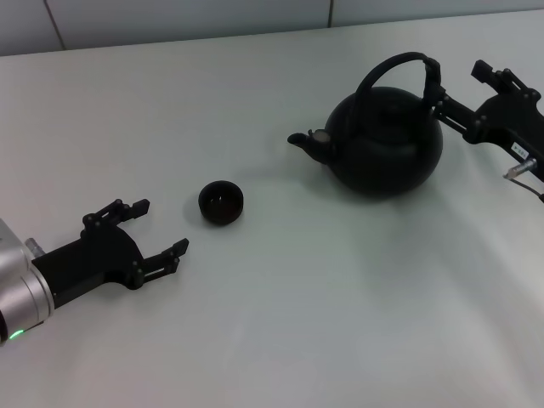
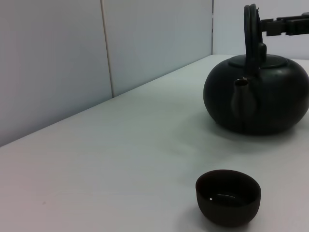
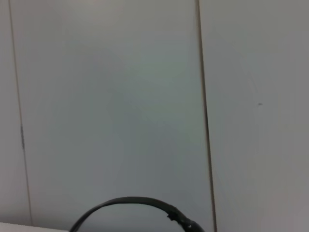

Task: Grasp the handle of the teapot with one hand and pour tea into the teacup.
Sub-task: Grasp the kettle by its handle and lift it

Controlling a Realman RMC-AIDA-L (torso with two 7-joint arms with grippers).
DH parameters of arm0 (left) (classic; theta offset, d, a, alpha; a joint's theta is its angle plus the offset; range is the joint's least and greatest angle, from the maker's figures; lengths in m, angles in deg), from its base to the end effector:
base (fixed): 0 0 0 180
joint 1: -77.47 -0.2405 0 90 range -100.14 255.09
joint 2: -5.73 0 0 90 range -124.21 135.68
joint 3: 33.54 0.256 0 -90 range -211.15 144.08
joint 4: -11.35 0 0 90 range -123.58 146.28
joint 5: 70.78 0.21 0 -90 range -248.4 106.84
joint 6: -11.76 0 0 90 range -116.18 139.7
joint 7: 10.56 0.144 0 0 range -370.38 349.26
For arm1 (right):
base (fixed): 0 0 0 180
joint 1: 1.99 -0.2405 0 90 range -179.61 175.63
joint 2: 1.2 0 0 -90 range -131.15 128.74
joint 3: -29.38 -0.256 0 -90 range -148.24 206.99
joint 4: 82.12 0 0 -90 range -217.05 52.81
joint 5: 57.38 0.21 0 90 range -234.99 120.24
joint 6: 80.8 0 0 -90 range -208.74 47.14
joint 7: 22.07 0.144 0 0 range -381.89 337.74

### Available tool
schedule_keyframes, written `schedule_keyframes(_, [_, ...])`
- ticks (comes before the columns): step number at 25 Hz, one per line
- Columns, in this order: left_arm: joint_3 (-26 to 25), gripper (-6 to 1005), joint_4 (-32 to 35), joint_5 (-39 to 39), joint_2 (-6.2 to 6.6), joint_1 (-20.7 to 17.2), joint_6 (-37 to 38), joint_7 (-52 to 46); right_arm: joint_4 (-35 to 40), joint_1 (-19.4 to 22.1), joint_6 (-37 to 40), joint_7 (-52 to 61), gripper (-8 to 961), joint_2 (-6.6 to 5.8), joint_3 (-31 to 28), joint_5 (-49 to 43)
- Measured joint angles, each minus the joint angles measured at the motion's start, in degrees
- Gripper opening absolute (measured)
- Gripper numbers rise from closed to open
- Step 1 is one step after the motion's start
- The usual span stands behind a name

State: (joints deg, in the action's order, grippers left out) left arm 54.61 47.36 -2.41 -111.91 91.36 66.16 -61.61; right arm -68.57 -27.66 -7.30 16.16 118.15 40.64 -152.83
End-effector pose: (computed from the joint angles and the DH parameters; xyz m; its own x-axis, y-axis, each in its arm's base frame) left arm -0.3061 0.2931 -0.0672 0.9025 0.1836 0.3897 0.3677 -0.7997 -0.4747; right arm 0.3410 0.3234 0.0099 0.6882 -0.0619 -0.7229 -0.6766 -0.4143 -0.6087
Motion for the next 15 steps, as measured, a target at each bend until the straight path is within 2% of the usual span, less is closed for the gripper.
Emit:
schedule_keyframes(12, [0.01,844,-0.20,0.00,0.14,-0.29,-0.10,0.10,-1.78,-3.38,-5.45,-2.35,826,0.01,0.08,0.03])
schedule_keyframes(15, [0.01,843,-0.22,0.00,0.21,-0.37,-0.24,0.11,-1.82,-3.45,-5.57,-2.59,757,0.02,0.07,0.15])
